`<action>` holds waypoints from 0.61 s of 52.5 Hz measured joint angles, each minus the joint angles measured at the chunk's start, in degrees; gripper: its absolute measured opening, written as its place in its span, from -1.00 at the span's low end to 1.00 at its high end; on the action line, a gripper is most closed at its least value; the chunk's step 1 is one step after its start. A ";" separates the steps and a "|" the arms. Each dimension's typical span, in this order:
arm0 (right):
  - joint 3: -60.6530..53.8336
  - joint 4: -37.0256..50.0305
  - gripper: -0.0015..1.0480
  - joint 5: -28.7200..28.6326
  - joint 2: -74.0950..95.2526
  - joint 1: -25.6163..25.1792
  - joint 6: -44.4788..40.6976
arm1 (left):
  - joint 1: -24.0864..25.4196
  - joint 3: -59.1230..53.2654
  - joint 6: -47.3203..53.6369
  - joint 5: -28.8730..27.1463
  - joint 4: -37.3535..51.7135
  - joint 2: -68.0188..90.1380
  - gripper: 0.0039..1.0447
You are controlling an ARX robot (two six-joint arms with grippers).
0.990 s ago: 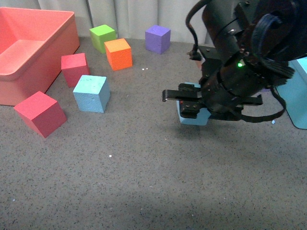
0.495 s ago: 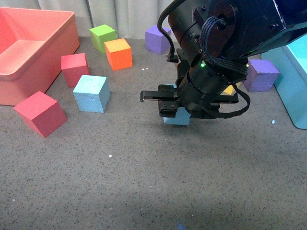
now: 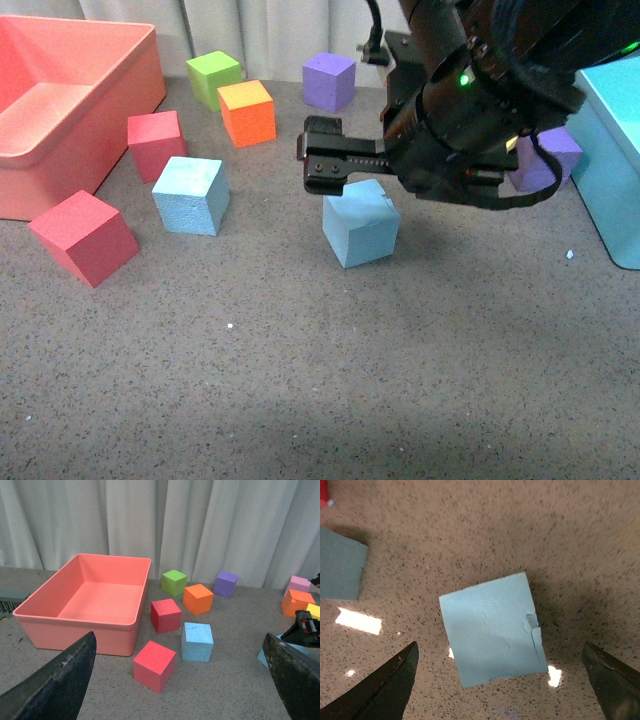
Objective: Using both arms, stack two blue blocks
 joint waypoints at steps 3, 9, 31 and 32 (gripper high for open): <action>-0.24 0.26 0.82 0.11 -1.29 -0.07 -0.48 | 0.00 0.00 0.00 0.00 0.00 0.00 0.88; -9.88 24.46 0.57 14.71 -1.42 0.00 -8.28 | 0.00 0.00 0.00 0.02 0.00 0.00 0.88; -53.46 78.55 -0.98 12.68 -26.14 -12.59 -19.93 | 0.00 0.00 0.00 0.02 0.00 -0.02 0.88; -54.21 78.36 -0.98 12.26 -27.10 -12.92 -19.89 | 0.00 0.00 0.00 0.00 0.00 -0.02 0.88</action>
